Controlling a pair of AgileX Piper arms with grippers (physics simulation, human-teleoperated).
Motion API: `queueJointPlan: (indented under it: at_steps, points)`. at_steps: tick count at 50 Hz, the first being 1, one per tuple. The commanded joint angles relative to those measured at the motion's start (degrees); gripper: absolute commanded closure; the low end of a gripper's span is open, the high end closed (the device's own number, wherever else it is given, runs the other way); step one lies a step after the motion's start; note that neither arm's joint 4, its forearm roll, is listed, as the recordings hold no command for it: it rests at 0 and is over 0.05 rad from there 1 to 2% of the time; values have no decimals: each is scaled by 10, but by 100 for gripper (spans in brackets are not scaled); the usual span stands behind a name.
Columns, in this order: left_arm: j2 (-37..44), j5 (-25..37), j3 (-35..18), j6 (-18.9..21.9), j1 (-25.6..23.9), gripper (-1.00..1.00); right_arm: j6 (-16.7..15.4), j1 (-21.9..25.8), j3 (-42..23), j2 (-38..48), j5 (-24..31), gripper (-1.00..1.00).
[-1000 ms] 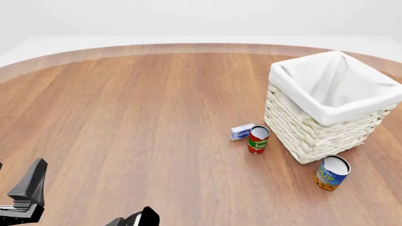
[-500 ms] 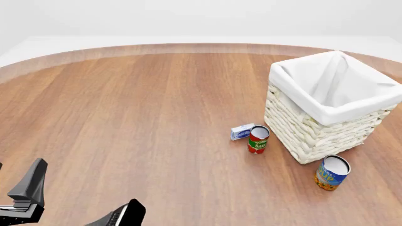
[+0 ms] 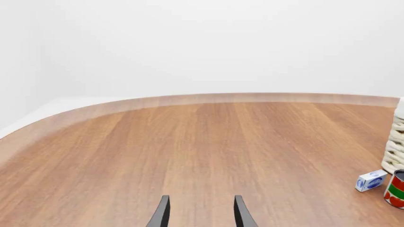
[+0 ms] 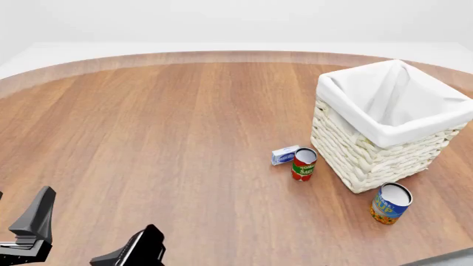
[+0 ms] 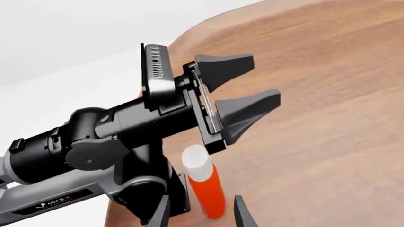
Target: Pick up the ketchup, and put it in the basket.
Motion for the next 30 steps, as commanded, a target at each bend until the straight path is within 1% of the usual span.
queueJointPlan:
  at_steps: [1, 8, 30]
  points:
    - [0, 0, 0, 0, 0, -100, 10, -5, -12, 15, 10, -100]
    - [0, 0, 0, 0, 0, -100, 15, -4, -19, 25, 17, -100]
    - [0, 0, 0, 0, 0, -100, 30, 9, -22, 25, 6, -100]
